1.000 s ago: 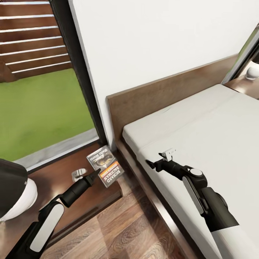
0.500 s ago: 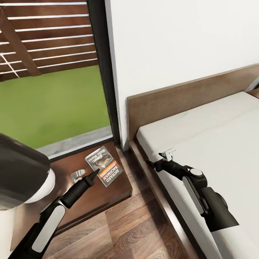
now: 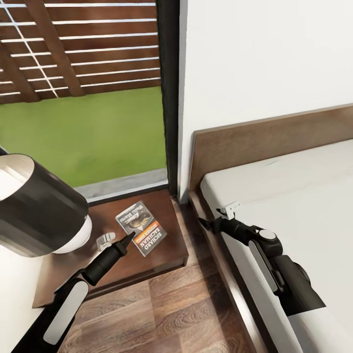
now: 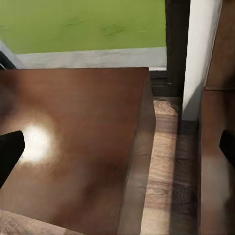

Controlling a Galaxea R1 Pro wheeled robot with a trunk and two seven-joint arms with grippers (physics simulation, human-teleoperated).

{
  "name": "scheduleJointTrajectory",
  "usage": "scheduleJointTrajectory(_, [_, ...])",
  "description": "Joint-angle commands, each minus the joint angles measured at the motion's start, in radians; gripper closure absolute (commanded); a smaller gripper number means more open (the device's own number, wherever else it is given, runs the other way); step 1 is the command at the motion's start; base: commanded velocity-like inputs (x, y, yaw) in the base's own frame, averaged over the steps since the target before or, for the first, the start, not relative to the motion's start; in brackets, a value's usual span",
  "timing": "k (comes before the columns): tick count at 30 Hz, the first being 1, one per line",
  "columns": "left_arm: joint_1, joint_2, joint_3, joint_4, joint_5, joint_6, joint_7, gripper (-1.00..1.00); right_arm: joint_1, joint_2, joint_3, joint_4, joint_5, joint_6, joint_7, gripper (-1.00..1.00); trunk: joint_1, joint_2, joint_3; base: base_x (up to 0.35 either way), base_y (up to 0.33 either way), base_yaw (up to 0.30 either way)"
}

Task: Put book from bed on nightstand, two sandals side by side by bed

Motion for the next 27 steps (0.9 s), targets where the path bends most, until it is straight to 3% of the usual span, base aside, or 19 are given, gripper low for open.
scheduleJointTrajectory(1, [-0.001, 0.000, -0.001, 0.003, 0.014, 0.007, -0.002, 1.00, 0.000, -0.001, 0.001, -0.001, -0.010, 0.008, -0.002, -1.00, 0.000, 0.000, -0.001, 0.053, -0.034, 0.136])
scheduleJointTrajectory(3, [-0.001, 0.000, -0.001, 0.007, 0.023, 0.007, -0.002, 1.00, 0.000, -0.001, 0.000, -0.001, -0.012, 0.008, -0.002, -1.00, 0.000, 0.000, -0.001, 0.035, -0.023, 0.089])
scheduleJointTrajectory(4, [-0.001, 0.002, 0.000, 0.010, 0.044, 0.007, -0.002, 1.00, 0.000, -0.001, 0.000, -0.002, -0.011, 0.009, -0.005, -1.00, 0.000, 0.000, -0.001, 0.002, -0.002, 0.006])
scheduleJointTrajectory(7, [-0.001, 0.002, -0.001, 0.010, 0.046, 0.007, -0.002, 1.00, 0.000, -0.001, 0.000, -0.003, -0.012, 0.008, -0.004, -1.00, 0.000, 0.000, -0.001, 0.001, -0.001, 0.003])
scheduleJointTrajectory(20, [-0.001, 0.002, -0.001, 0.010, 0.048, 0.007, -0.004, 1.00, 0.000, -0.001, 0.000, -0.003, -0.013, 0.008, -0.005, -1.00, 0.000, 0.000, -0.005, 0.003, -0.003, 0.251])
scheduleJointTrajectory(27, [-0.001, 0.001, -0.001, 0.011, 0.051, 0.006, -0.004, 1.00, 0.000, -0.001, -0.001, -0.003, -0.012, 0.008, -0.004, -1.00, 0.000, 0.000, -0.006, 0.147, -0.109, 0.141])
